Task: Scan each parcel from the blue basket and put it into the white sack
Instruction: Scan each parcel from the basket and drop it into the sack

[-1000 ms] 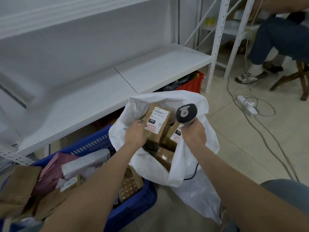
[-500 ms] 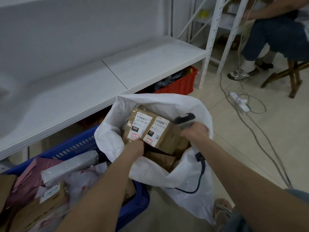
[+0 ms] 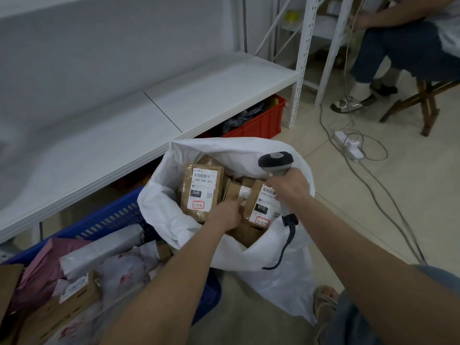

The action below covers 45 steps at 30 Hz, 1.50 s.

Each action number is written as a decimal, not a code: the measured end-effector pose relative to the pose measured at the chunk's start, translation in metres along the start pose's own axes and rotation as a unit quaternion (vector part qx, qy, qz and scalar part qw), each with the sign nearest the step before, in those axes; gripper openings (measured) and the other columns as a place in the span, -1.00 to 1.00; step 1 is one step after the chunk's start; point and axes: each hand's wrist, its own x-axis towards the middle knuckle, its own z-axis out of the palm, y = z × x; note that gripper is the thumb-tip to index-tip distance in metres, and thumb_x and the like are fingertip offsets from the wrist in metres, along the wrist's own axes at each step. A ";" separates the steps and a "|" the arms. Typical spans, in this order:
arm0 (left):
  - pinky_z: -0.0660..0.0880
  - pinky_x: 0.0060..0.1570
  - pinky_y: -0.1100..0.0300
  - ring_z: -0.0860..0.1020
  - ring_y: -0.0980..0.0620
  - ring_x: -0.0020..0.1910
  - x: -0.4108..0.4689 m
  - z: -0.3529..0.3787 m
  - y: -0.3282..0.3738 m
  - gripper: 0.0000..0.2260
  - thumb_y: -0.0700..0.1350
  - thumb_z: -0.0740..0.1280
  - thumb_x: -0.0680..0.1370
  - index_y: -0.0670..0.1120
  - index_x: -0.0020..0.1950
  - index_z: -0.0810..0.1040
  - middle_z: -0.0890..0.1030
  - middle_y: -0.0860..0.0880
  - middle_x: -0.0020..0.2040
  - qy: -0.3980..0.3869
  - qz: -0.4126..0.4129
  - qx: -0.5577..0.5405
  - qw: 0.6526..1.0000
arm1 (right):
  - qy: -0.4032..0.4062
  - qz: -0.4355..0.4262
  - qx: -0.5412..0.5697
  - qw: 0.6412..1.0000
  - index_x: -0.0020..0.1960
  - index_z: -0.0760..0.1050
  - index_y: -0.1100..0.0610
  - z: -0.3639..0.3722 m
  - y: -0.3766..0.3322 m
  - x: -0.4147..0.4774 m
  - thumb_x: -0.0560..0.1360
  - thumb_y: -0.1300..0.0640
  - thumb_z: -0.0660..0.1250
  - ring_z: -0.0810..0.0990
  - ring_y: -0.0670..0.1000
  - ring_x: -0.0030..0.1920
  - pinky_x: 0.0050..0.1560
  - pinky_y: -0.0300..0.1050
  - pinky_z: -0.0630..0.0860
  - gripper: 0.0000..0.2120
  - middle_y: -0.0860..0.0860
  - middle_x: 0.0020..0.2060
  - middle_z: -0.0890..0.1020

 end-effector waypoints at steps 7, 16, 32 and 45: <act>0.46 0.14 -0.07 0.46 -0.16 0.22 -0.019 -0.036 0.005 -0.60 -0.15 0.29 0.52 -0.10 0.36 0.40 0.47 -0.15 0.23 0.116 -0.024 -0.024 0.993 | -0.027 0.020 0.102 0.994 -0.14 0.49 0.20 -0.012 -0.012 -0.023 0.40 0.22 0.38 0.67 0.15 -0.14 -0.08 0.04 0.64 -0.92 0.18 -0.15 0.65; 0.43 0.23 -0.04 0.41 -0.15 0.29 -0.105 -0.042 -0.030 -0.57 -0.06 0.30 0.54 -0.10 0.39 0.37 0.37 -0.12 0.34 0.111 -0.102 -0.015 0.988 | -0.106 0.003 0.135 0.985 -0.27 0.47 0.20 0.021 -0.017 -0.095 0.42 0.19 0.37 0.59 0.06 -0.38 -0.26 -0.07 0.56 -0.86 0.11 -0.38 0.63; 0.42 0.25 0.00 0.40 -0.18 0.32 -0.295 0.008 -0.193 -0.47 -0.13 0.27 0.57 -0.18 0.49 0.18 0.32 -0.22 0.41 0.054 -0.316 -0.064 0.945 | -0.289 -0.045 0.026 0.956 -0.18 0.56 0.21 0.191 -0.047 -0.227 0.40 0.09 0.41 0.67 0.08 -0.22 -0.02 -0.02 0.62 -0.84 0.10 -0.33 0.68; 0.37 0.29 -0.09 0.36 -0.28 0.35 -0.305 0.061 -0.383 -0.40 0.09 0.19 0.60 -0.28 0.47 0.15 0.31 -0.29 0.41 0.191 -0.587 -0.352 0.704 | -0.335 0.053 -0.015 0.941 -0.22 0.54 0.20 0.353 -0.049 -0.219 0.47 0.13 0.39 0.63 0.03 -0.35 -0.15 -0.07 0.64 -0.84 0.10 -0.36 0.66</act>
